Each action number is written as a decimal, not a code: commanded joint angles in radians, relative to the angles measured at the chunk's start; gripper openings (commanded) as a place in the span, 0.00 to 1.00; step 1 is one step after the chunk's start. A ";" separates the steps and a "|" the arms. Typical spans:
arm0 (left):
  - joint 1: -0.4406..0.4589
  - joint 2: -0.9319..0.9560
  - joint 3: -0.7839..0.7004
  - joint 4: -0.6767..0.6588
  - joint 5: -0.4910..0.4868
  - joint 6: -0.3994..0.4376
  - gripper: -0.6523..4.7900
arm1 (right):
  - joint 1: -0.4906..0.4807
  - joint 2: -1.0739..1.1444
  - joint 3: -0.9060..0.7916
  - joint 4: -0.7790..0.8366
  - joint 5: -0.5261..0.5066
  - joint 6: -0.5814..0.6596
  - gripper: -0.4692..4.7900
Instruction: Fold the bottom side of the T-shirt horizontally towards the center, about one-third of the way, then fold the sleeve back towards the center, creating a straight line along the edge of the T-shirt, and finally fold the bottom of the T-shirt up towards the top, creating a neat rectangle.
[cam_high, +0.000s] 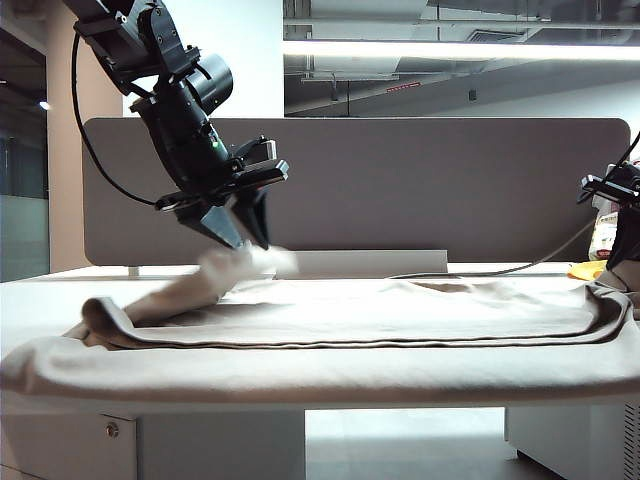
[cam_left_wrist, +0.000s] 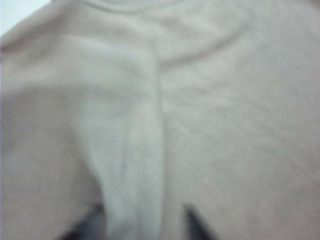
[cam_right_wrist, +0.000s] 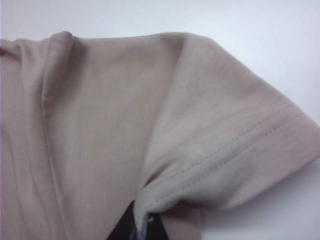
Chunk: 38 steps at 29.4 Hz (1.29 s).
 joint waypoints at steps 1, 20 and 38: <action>0.000 0.004 0.004 0.035 0.003 -0.013 1.00 | 0.002 -0.006 0.002 0.005 -0.022 -0.004 0.08; 0.091 -0.016 0.004 -0.079 -0.103 -0.011 1.00 | 0.284 -0.068 0.027 0.000 -0.088 0.035 0.15; 0.089 -0.016 0.004 -0.084 -0.075 -0.040 1.00 | 0.459 -0.068 0.027 -0.121 0.258 -0.072 1.00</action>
